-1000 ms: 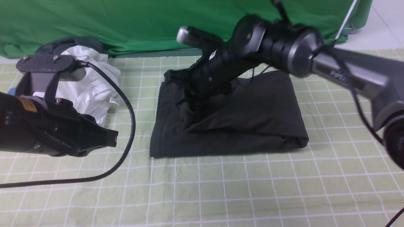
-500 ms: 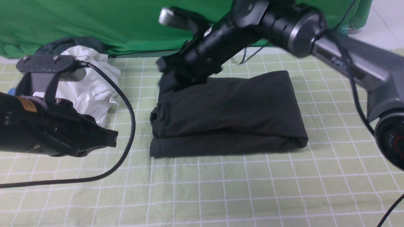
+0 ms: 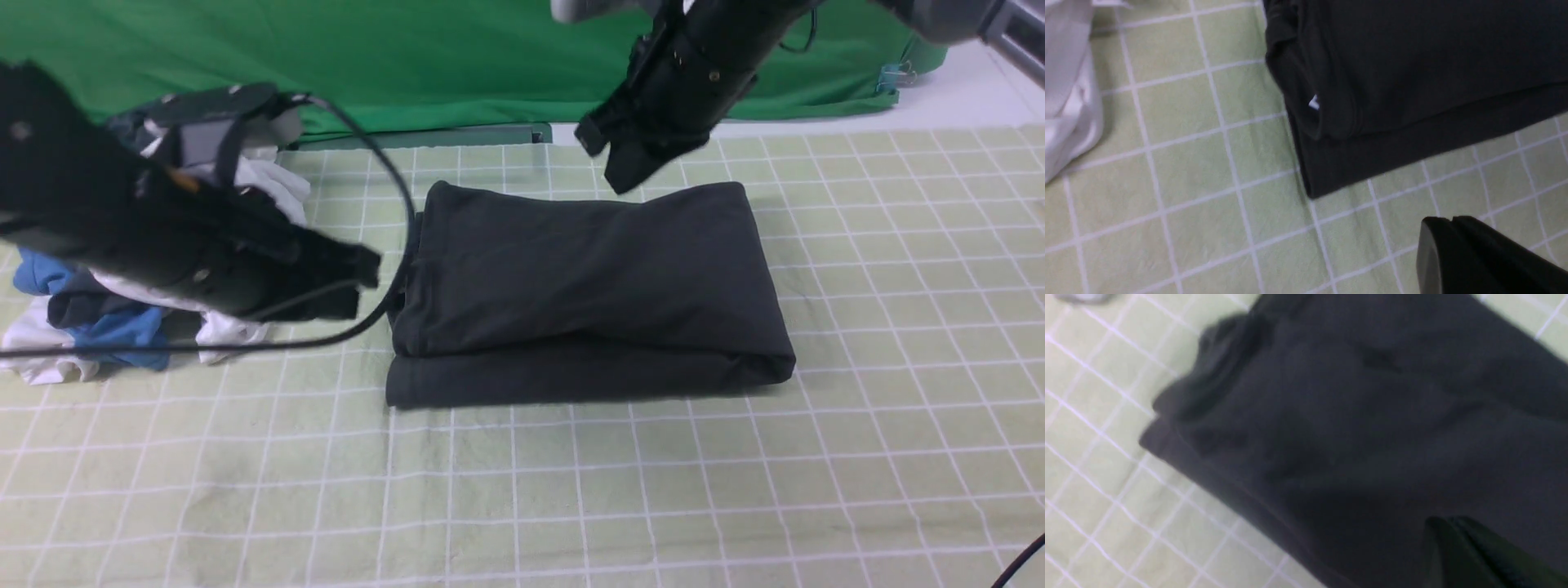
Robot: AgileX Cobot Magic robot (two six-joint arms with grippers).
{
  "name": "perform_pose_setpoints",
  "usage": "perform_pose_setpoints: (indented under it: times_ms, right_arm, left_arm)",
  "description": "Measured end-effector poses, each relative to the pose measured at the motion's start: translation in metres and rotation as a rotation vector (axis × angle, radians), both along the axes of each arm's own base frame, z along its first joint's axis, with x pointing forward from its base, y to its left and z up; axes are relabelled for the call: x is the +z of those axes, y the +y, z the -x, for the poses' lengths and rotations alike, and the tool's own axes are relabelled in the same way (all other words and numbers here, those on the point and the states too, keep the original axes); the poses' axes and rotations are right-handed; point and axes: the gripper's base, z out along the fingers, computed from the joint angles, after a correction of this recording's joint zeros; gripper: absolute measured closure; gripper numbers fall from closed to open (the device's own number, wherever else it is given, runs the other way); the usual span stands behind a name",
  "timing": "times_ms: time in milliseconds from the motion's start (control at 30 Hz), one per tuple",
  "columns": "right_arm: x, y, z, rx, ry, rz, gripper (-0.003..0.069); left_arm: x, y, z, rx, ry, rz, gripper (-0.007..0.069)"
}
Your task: Fold a long-sleeved shirt over a green coffee tablecloth.
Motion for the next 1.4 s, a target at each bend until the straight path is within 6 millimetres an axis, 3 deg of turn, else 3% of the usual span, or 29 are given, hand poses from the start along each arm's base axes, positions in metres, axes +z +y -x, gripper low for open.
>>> perform_pose_setpoints:
  times_ms: [33, 133, 333, 533, 900, 1067, 1200, 1400]
  right_arm:
    - [-0.015, -0.001, 0.002, 0.002, 0.044, 0.024, 0.0652]
    - [-0.035, -0.003, 0.005, -0.023, 0.097, 0.046, 0.0652]
    - [-0.066, -0.006, 0.008, -0.102, 0.142, 0.054, 0.0652]
    - [-0.094, -0.013, 0.014, -0.145, 0.165, 0.107, 0.0654]
    - [-0.130, -0.023, 0.031, -0.170, 0.249, 0.163, 0.0654]
    - [-0.128, -0.025, 0.034, -0.158, 0.254, 0.171, 0.0654]
    - [-0.108, -0.028, 0.037, -0.148, 0.210, 0.160, 0.0654]
    - [-0.038, -0.046, 0.044, -0.151, -0.021, 0.145, 0.0654]
  left_arm:
    - [-0.004, -0.010, -0.016, -0.032, 0.001, 0.018, 0.0613]
    - [-0.013, -0.027, -0.039, -0.072, 0.017, 0.030, 0.0613]
    - [-0.051, -0.059, -0.071, -0.134, 0.113, 0.023, 0.0613]
    - [-0.079, -0.061, -0.088, -0.084, 0.110, 0.002, 0.0613]
    - [-0.115, -0.050, -0.091, -0.086, 0.220, -0.180, 0.0613]
    - [-0.112, -0.048, -0.089, -0.094, 0.228, -0.199, 0.0613]
    - [-0.096, -0.046, -0.084, -0.106, 0.212, -0.210, 0.0613]
    - [-0.035, -0.040, -0.071, -0.102, 0.044, -0.202, 0.0613]
